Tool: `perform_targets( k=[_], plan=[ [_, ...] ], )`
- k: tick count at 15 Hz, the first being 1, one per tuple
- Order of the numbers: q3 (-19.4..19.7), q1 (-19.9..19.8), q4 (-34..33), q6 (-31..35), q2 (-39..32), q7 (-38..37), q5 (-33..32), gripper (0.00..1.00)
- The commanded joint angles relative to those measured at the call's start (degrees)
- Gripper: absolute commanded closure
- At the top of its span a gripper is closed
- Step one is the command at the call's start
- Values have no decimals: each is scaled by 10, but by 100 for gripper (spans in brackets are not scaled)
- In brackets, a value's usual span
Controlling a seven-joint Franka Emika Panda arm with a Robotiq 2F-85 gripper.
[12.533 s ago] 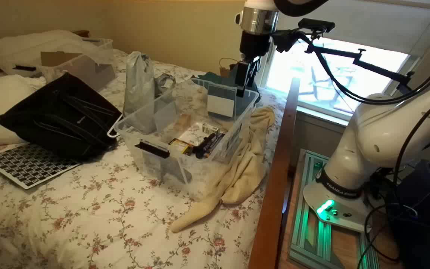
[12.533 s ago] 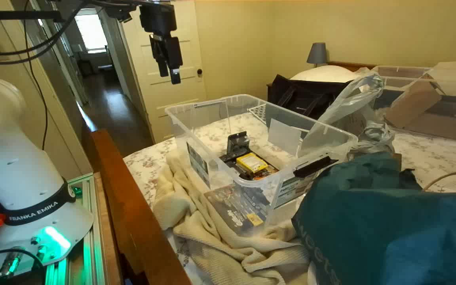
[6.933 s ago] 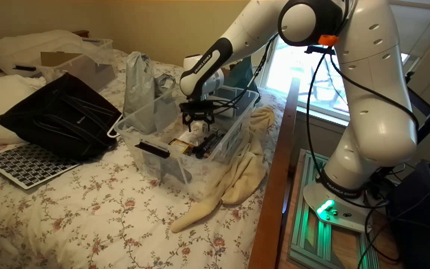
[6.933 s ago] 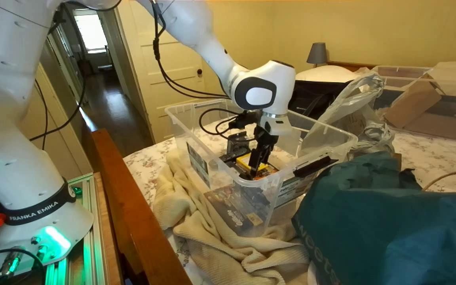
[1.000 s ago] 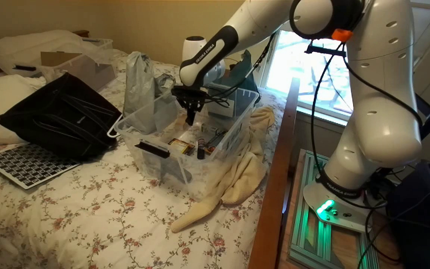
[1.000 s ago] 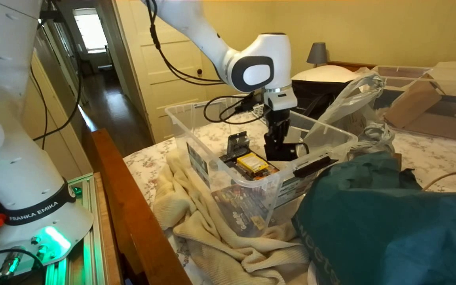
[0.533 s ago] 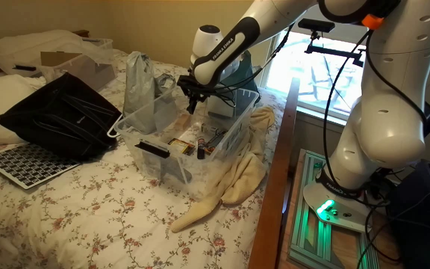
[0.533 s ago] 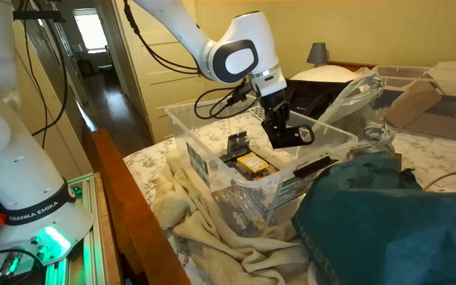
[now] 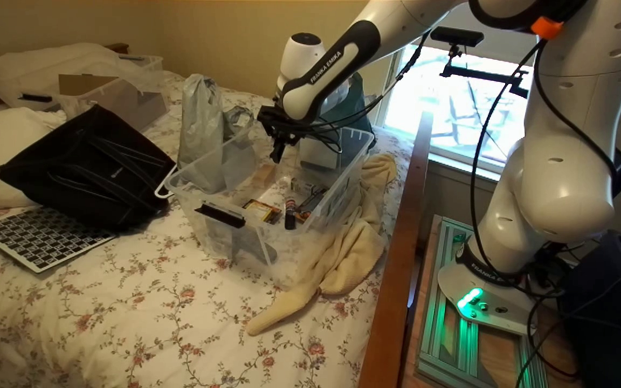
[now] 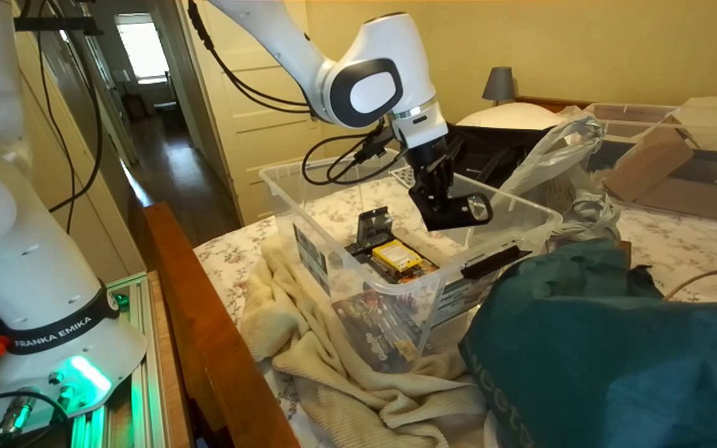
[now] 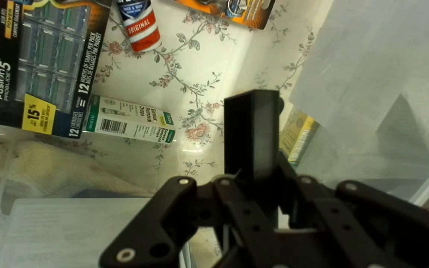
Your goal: Remove the black remote from the storage dish
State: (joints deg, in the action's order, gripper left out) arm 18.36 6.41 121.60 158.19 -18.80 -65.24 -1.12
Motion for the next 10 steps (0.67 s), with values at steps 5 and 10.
perform_targets(
  k=[5, 10],
  plan=[
    [-11, -12, 1, -1, 4, -3, -11, 97],
    [11, 10, 4, -4, 35, -18, -74, 97]
  ],
)
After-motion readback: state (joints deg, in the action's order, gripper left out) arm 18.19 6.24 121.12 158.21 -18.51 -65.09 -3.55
